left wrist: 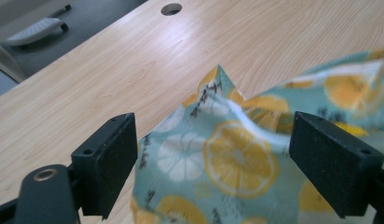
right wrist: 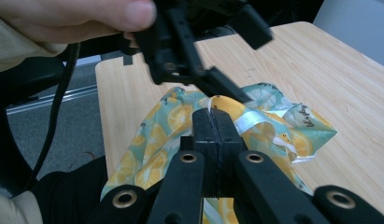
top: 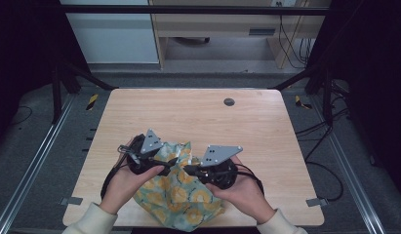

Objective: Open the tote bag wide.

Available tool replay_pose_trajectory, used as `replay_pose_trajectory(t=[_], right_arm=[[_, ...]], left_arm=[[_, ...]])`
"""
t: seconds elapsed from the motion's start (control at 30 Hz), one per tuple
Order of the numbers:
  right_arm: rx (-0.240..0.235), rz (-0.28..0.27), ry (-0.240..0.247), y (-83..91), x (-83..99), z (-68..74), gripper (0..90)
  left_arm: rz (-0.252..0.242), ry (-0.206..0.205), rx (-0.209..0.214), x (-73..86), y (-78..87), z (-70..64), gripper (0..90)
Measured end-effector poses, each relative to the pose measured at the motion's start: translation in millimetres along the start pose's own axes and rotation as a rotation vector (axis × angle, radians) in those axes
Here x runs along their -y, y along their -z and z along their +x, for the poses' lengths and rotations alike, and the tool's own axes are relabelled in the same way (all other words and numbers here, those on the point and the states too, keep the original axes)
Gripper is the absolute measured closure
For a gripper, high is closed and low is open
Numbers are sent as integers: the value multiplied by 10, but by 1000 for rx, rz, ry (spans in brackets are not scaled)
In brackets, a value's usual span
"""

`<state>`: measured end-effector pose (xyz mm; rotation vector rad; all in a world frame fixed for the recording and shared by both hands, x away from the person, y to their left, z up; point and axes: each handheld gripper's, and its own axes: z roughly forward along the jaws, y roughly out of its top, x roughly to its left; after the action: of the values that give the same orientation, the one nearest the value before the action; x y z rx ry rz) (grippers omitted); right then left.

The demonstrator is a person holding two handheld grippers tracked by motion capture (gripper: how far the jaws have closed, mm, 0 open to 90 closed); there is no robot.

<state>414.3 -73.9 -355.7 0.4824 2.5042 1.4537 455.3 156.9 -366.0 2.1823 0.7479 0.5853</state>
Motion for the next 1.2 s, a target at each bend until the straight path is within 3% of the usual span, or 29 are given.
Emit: replay_pose_trajectory(t=[0.17, 0.33, 0.6, 0.73, 0.97, 1.07, 1.2], right_arm=[[5, 8, -3, 29, 43, -3, 900], [21, -5, -13, 99, 101, -20, 900], [81, -59, -65, 249, 105, -137, 900], [78, -96, -80, 305, 57, -148, 900], [68, -131, -76, 327, -23, -115, 900], [57, -147, -71, 329, -59, -77, 900], [55, -161, -70, 351, -85, -54, 900]], left_arm=[[45, 9, 13, -107, -155, -51, 166], [82, -15, 13, -180, -228, -113, 166], [150, -49, 18, -46, -350, -223, 149], [126, -12, 24, 5, -344, -195, 149], [117, -15, 2, 26, -318, -172, 156], [63, 2, 0, 5, -295, -165, 154], [30, 14, 9, -22, -296, -177, 157]])
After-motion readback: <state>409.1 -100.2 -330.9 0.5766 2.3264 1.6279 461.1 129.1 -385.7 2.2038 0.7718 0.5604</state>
